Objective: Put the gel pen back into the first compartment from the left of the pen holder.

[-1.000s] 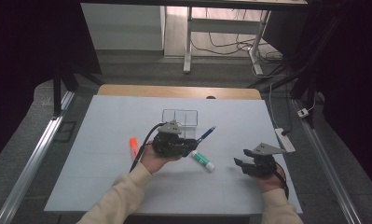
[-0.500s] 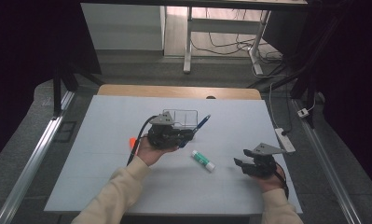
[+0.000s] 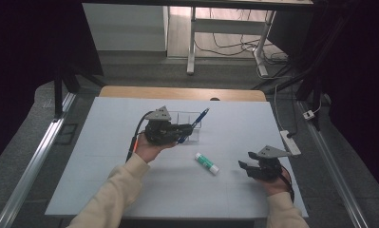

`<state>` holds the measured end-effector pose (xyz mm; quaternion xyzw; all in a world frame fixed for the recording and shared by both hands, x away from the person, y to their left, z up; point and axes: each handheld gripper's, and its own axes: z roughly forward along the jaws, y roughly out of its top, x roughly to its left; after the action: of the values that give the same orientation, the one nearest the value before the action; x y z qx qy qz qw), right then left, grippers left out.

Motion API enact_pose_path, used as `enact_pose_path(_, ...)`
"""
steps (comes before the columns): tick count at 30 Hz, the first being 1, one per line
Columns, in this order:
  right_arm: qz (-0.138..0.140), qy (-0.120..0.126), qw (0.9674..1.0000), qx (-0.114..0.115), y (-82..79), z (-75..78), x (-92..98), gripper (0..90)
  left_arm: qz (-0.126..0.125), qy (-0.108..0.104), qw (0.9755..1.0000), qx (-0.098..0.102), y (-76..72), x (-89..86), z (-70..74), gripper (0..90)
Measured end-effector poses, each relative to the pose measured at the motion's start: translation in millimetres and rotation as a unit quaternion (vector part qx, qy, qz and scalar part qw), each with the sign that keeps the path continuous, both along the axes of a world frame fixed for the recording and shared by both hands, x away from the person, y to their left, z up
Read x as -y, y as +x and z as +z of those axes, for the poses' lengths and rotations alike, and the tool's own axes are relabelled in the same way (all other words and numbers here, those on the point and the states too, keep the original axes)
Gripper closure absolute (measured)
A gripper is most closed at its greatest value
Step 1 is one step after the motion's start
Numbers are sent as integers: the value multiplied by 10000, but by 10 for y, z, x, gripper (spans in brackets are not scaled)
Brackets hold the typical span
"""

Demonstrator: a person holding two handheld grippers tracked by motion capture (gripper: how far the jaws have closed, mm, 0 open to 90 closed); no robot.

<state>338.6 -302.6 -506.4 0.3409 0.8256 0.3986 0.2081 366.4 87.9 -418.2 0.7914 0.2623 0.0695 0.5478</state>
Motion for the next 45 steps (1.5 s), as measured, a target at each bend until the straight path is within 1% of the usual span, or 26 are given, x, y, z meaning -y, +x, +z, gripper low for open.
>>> enact_pose_path(6,8,-6,10000,-5,1,0,1,417,99,-28,9999,61,68,-78,36,793)
enact_pose_path(14,11,-17,10000,-1,-1,0,-3,417,212,-25,9997,146,147,-140,83,793)
enact_pose_path(16,8,-14,10000,-7,0,-1,-3,417,248,-1,9996,157,178,-156,89,793)
enact_pose_path(22,5,-28,10000,-30,1,-2,-3,417,386,-58,9991,163,300,-223,92,793)
enact_pose_path(24,3,-30,10000,-32,3,-4,-2,417,440,-83,9989,156,343,-241,84,793)
enact_pose_path(26,4,-31,10000,-30,3,-5,-1,417,488,-59,9987,163,383,-256,72,792)
enact_pose_path(31,7,-38,10000,-44,8,-6,3,417,534,-53,9984,168,460,-277,39,793)
enact_pose_path(37,-12,-59,10000,-42,8,-7,2,417,569,-75,9981,234,525,-278,6,792)
enact_pose_path(45,-9,-33,10000,-40,14,-14,6,417,674,-107,9975,198,641,-284,-60,792)
